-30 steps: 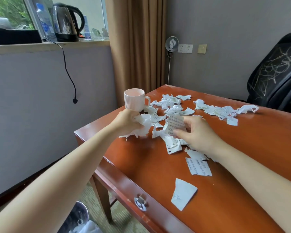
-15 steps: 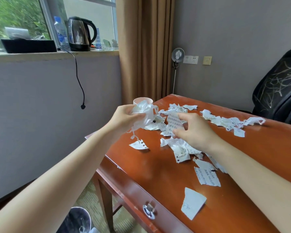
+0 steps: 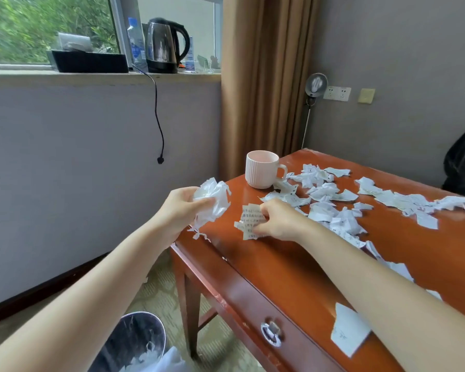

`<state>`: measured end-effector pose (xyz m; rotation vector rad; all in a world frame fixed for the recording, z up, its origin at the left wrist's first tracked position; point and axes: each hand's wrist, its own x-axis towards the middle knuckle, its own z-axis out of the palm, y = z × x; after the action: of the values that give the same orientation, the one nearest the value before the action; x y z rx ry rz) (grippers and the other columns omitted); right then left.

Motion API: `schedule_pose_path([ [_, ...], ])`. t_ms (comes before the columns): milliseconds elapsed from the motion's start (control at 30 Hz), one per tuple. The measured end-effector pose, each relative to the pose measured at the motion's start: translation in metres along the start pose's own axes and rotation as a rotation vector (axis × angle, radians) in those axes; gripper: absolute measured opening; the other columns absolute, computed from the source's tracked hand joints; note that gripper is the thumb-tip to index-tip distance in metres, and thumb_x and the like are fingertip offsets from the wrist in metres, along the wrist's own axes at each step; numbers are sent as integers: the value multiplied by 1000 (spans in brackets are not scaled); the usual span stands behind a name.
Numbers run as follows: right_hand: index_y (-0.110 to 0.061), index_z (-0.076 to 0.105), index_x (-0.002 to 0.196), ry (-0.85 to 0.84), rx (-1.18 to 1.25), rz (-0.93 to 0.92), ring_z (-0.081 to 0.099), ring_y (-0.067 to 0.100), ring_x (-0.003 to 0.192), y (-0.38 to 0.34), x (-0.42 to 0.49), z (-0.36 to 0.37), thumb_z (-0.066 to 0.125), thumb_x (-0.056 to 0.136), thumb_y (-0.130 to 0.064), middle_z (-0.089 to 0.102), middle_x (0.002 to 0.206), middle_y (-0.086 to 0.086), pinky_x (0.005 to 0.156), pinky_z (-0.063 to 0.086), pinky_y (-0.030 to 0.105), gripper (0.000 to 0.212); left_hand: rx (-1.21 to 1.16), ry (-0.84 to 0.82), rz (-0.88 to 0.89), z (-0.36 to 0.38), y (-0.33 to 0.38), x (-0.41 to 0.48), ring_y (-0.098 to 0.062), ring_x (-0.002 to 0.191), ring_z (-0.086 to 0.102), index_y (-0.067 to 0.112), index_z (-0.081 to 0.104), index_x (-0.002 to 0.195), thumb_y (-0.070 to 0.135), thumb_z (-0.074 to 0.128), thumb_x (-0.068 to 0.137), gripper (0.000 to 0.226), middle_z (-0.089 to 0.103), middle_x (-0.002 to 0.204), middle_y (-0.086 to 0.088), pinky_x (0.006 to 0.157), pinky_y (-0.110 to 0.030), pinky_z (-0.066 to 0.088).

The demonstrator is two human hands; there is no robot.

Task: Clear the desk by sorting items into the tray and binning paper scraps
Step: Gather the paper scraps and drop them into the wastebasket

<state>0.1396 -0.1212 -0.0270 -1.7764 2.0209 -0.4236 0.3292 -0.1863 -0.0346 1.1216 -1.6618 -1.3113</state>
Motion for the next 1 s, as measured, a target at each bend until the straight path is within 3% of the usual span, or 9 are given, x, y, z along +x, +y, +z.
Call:
schedule_pose_path([
  [133, -7, 62, 100, 34, -107, 7, 59, 17, 97, 1, 13, 7, 67, 84, -19, 61, 118, 5, 75, 51, 29, 21, 1, 58, -25, -28, -12, -6, -20, 64, 52, -11, 61, 95, 24, 61, 66, 45, 58, 75, -10, 57, -27, 37],
  [200, -12, 61, 89, 14, -91, -1, 57, 13, 90, -2, 15, 6, 67, 84, -17, 61, 119, 3, 66, 48, 23, 10, -13, 93, -39, -40, -18, -7, -20, 66, 49, -10, 61, 94, 23, 61, 67, 42, 55, 74, -9, 56, -26, 35],
  [267, -20, 55, 77, -12, -74, -7, 53, 10, 84, -3, 18, 6, 66, 84, -16, 60, 117, 2, 58, 39, 17, 15, -29, 112, -49, -49, -26, -8, -18, 64, 51, -4, 64, 93, 19, 63, 74, 30, 57, 76, -9, 56, -24, 37],
  [333, -16, 61, 94, -24, -55, -22, 54, 10, 89, -5, 23, 8, 67, 85, -17, 60, 124, 5, 59, 39, 17, 11, -35, 132, -61, -56, -33, -8, -16, 63, 53, 4, 66, 89, 12, 61, 85, 11, 60, 77, -8, 57, -23, 40],
  [400, -14, 61, 113, -4, -12, -49, 57, 12, 97, -11, 29, 10, 67, 85, -17, 61, 125, 3, 68, 44, 19, 29, -41, 146, -71, -63, -41, -8, -15, 63, 55, 8, 66, 86, 11, 58, 88, 9, 61, 76, -6, 59, -23, 42],
  [533, -16, 61, 121, 48, 192, -195, 62, 12, 106, -41, 40, 20, 67, 86, -16, 65, 120, -2, 90, 51, 29, 36, -63, 212, -84, -77, -58, -8, -14, 62, 54, 9, 65, 83, 10, 58, 88, 9, 61, 72, -4, 57, -22, 42],
  [800, -7, 65, 91, -12, 234, -385, 65, 20, 82, -132, 65, 103, 61, 80, -6, 70, 88, 4, 68, 51, 30, 12, -146, 419, -205, -115, -124, -26, -23, 78, 63, 8, 68, 98, 18, 62, 88, 15, 71, 96, -18, 70, -34, 50],
  [900, -8, 66, 101, -74, 268, -304, 66, 24, 92, -142, 81, 153, 60, 81, -8, 70, 101, 8, 73, 55, 34, 21, -167, 506, -287, -128, -161, -35, -19, 72, 62, 13, 68, 95, 18, 62, 88, 10, 70, 93, -13, 62, -27, 48],
  [1000, -13, 62, 120, -206, 330, -140, 65, 24, 102, -136, 92, 206, 56, 85, -7, 65, 119, 6, 67, 55, 29, 36, -193, 633, -400, -138, -206, -44, -21, 72, 59, 12, 68, 91, 24, 64, 86, 13, 68, 89, -11, 63, -30, 45],
])
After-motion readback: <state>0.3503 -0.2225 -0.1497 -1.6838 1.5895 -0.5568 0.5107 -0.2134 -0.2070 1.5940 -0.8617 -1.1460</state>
